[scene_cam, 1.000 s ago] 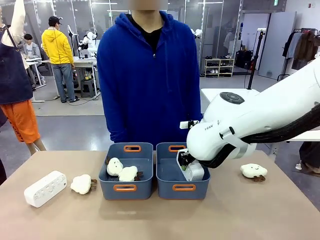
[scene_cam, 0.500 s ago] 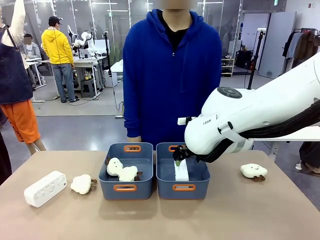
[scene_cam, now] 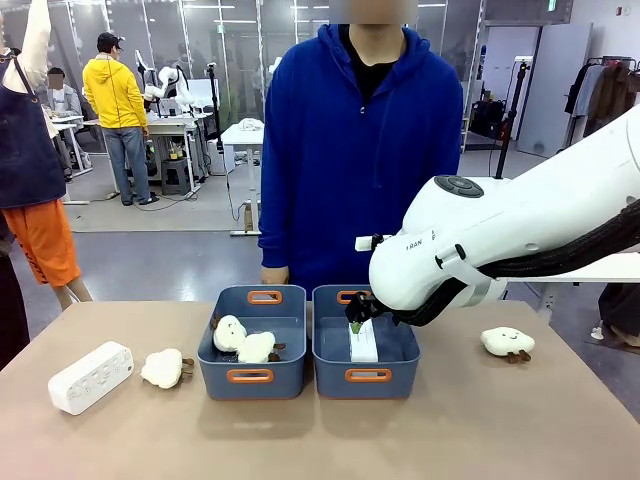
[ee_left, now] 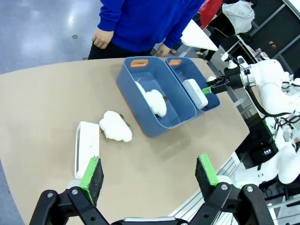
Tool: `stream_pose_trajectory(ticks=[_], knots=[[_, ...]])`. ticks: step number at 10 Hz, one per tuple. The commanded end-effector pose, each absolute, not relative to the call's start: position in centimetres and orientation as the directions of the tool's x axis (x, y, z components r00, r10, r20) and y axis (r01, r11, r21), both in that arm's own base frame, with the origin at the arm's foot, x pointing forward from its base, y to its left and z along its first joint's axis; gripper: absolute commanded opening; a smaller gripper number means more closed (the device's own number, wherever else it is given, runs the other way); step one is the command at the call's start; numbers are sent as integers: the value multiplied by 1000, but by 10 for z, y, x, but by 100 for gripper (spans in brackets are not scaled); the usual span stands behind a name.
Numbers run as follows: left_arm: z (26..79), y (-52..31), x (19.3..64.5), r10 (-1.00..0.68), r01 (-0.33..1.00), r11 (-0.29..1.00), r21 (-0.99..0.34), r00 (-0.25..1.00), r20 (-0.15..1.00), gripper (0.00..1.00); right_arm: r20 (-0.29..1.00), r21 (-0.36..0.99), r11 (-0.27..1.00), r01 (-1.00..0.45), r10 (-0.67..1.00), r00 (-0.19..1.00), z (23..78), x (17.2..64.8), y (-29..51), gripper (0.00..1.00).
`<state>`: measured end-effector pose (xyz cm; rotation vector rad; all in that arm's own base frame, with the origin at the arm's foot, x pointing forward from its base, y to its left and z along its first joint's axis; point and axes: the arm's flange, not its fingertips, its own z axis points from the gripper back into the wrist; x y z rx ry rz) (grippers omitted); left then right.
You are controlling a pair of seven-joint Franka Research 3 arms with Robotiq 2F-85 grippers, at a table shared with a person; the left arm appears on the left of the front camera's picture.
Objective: Sort the digital clocks into the basket.
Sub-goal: Pick up the Digital clock from the table and place it into the empty Plastic storage basket.
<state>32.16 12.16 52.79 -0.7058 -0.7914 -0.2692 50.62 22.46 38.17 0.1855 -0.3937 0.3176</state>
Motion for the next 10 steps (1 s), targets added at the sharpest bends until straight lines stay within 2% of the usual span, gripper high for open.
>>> stream_pose_trajectory(ticks=[1, 6, 7, 8, 10], knots=[[529, 123, 324, 30, 496, 725, -477, 670, 742, 100, 404, 116, 934, -337, 266, 875, 381, 506, 225, 100], [529, 123, 324, 30, 496, 725, -477, 670, 742, 100, 404, 116, 934, -338, 267, 875, 382, 506, 225, 100], [529, 123, 324, 30, 496, 725, -477, 670, 742, 100, 400, 261, 897, -358, 237, 885, 410, 492, 226, 100], [529, 123, 324, 30, 496, 725, -477, 670, 742, 100, 418, 280, 891, -357, 222, 881, 445, 484, 207, 100], [529, 123, 324, 30, 496, 725, -477, 670, 742, 100, 355, 436, 835, -336, 184, 917, 488, 468, 154, 100]])
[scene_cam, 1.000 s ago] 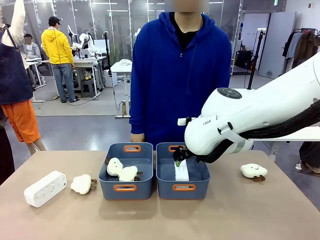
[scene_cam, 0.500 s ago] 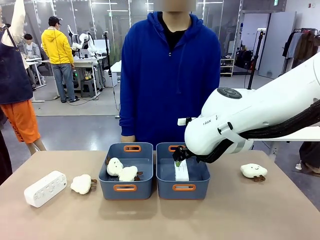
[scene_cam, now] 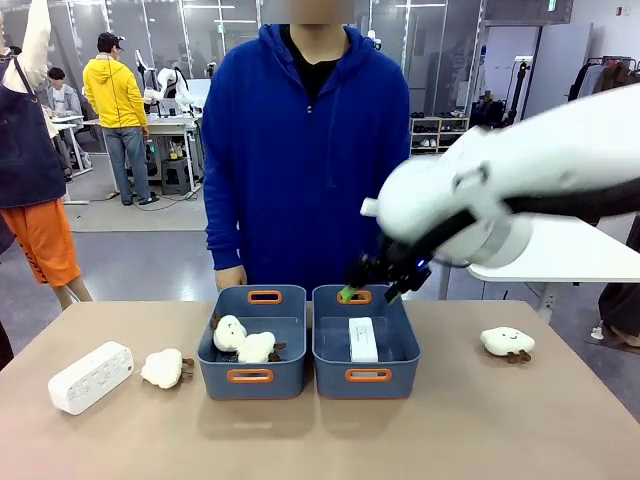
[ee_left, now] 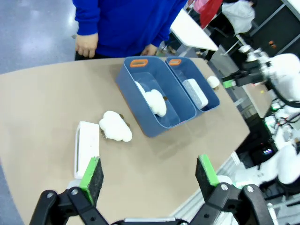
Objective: Sort the digital clocks into the basket.
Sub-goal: Pick up the Digital clock from the table and place it into the empty Plastic storage basket.
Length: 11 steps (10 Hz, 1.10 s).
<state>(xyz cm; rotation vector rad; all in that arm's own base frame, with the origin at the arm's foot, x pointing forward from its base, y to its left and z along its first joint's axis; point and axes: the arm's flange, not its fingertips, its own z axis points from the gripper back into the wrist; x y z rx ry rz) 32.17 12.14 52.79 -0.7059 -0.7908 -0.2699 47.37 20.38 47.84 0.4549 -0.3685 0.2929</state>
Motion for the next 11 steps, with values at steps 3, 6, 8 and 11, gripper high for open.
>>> stream_pose_trajectory(ticks=[3, 6, 8, 11], knots=[[529, 123, 324, 30, 496, 725, -477, 670, 742, 100, 309, 642, 716, -275, 86, 947, 497, 443, 53, 100], [529, 123, 324, 30, 496, 725, -477, 670, 742, 100, 309, 807, 566, -169, -161, 937, 471, 407, -45, 100], [529, 123, 324, 30, 496, 725, -477, 670, 742, 100, 315, 848, 517, -114, -319, 894, 458, 379, -93, 100], [529, 123, 324, 30, 496, 725, -477, 670, 742, 100, 276, 854, 517, -64, -344, 898, 456, 378, -112, 100]])
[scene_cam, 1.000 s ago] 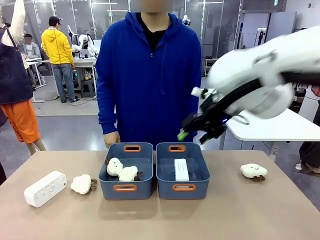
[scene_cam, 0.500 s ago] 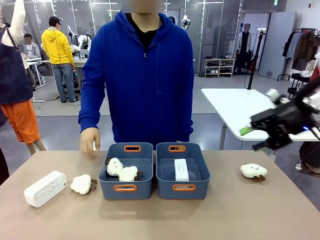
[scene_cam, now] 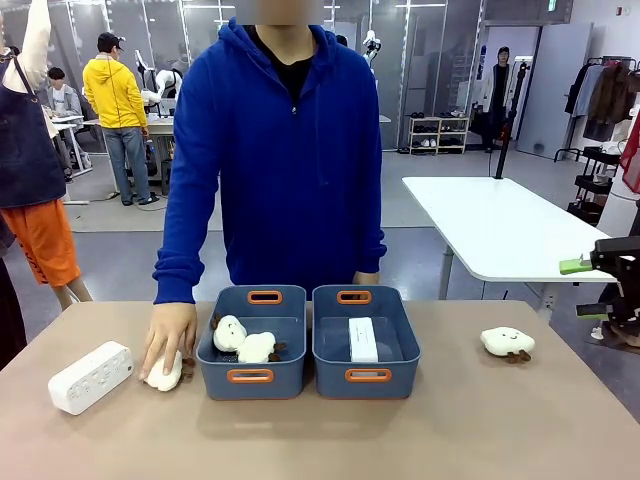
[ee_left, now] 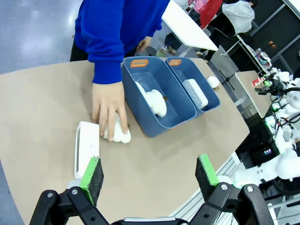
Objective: Sort the digital clocks into the basket.
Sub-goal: Pick up the Digital clock from the table and place it into the empty Plastic storage basket.
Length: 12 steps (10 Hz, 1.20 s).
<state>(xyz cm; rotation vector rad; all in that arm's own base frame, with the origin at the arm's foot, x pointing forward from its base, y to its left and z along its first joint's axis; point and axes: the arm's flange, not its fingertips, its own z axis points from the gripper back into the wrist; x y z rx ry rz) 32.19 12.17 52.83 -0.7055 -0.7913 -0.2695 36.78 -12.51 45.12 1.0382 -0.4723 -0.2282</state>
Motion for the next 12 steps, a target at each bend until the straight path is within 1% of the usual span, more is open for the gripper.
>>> stream_pose_trajectory(ticks=[1, 11, 12], knots=[[529, 123, 324, 30, 496, 725, -477, 670, 742, 100, 276, 854, 517, -64, -344, 898, 456, 378, -112, 100], [529, 123, 324, 30, 496, 725, -477, 670, 742, 100, 276, 854, 517, -64, -344, 898, 456, 378, -112, 100], [528, 122, 322, 35, 472, 741, -478, 683, 729, 100, 276, 854, 517, -64, -344, 898, 456, 378, -112, 100]])
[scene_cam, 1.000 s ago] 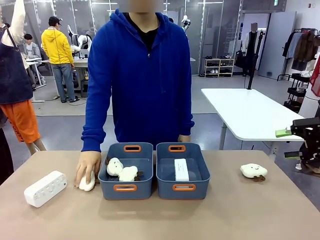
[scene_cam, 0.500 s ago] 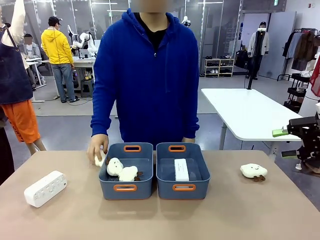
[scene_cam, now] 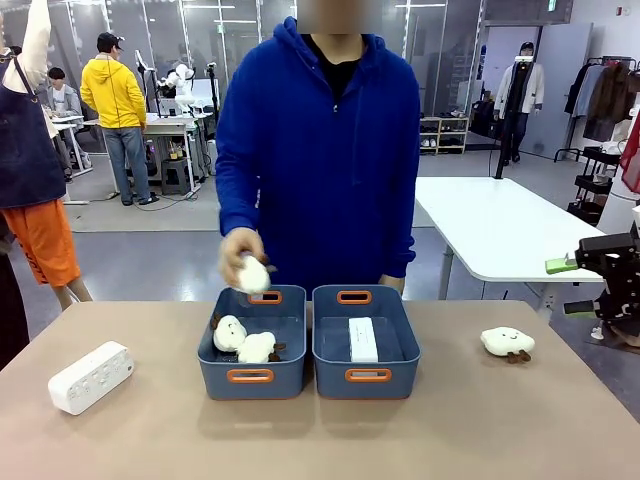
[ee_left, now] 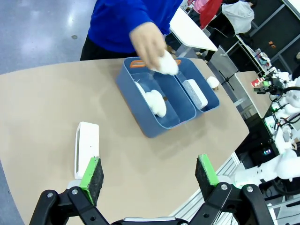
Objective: Sort the digital clocks into the basket.
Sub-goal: Pick up the Digital clock from the table and place it into the empty Plastic storage basket.
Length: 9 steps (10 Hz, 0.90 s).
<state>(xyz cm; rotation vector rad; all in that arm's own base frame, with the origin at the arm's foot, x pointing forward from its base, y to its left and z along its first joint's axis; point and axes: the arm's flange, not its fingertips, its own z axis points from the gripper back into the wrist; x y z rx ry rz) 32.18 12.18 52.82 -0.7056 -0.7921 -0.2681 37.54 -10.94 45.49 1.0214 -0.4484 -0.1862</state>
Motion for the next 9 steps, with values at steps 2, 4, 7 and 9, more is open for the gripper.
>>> stream_pose_trajectory(ticks=[2, 4, 7, 9], knots=[[529, 105, 340, -75, 401, 832, -384, 767, 637, 100, 276, 854, 517, -64, -344, 898, 456, 378, -112, 100], [514, 75, 359, -175, 372, 882, -290, 828, 532, 100, 276, 854, 517, -64, -344, 898, 456, 378, -112, 100], [475, 23, 399, -346, 378, 926, -14, 863, 368, 100, 276, 854, 517, -64, -344, 898, 456, 378, -112, 100], [431, -5, 431, -421, 431, 902, 21, 869, 259, 100, 276, 854, 517, -64, -344, 898, 456, 378, -112, 100]])
